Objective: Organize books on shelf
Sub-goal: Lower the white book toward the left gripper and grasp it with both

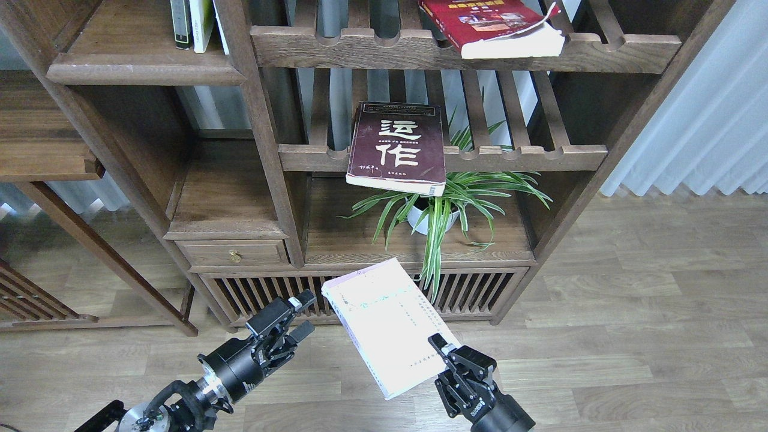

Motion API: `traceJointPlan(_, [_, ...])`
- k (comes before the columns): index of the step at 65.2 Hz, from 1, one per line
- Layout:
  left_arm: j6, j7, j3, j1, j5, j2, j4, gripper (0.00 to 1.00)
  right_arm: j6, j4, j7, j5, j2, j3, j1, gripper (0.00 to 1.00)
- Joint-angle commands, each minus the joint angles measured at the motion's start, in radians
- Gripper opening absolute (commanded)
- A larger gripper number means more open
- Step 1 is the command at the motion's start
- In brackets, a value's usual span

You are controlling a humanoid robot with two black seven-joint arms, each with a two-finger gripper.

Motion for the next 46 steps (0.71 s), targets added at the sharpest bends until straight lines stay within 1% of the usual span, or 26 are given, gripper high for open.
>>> traceJointPlan(1, [0.0, 0.0, 0.005, 0.0, -0.004, -0.018, 0.007, 0.99, 0.0, -0.001, 0.0, -0.011, 0.002, 0.0, -0.002, 0.09])
traceJointPlan(9, [0.0, -0.003, 0.011, 0.003, -0.004, -0.032, 0.007, 0.95, 0.0, -0.002, 0.0, -0.017, 0.011, -0.001, -0.003, 0.09])
traceJointPlan(12, [0.0, -0.005, 0.013, 0.008, -0.004, -0.043, 0.01, 0.9, 0.0, -0.002, 0.0, -0.021, 0.022, 0.0, -0.003, 0.09])
traceJointPlan(23, [0.0, -0.005, 0.037, 0.009, -0.003, -0.066, 0.016, 0.82, 0.0, -0.002, 0.0, -0.032, 0.045, -0.001, -0.003, 0.09])
traceJointPlan(24, [0.0, -0.007, 0.043, 0.008, -0.004, -0.066, 0.018, 0.8, 0.0, -0.002, 0.0, -0.044, 0.052, -0.001, -0.006, 0.09])
traceJointPlan(31, [0.0, -0.008, 0.043, 0.006, -0.004, -0.069, 0.018, 0.77, 0.0, -0.002, 0.0, -0.067, 0.056, -0.001, -0.012, 0.09])
traceJointPlan(39, [0.0, -0.028, 0.043, 0.001, -0.004, -0.075, 0.018, 0.73, 0.0, -0.002, 0.0, -0.071, 0.056, 0.0, -0.015, 0.09])
traceJointPlan(42, [0.0, -0.039, 0.043, 0.001, -0.004, -0.073, 0.018, 0.69, 0.0, -0.002, 0.0, -0.071, 0.056, 0.0, -0.015, 0.09])
traceJointPlan(46, [0.0, -0.042, 0.045, 0.003, -0.004, -0.073, 0.019, 0.66, 0.0, -0.002, 0.0, -0.071, 0.056, 0.0, -0.015, 0.09])
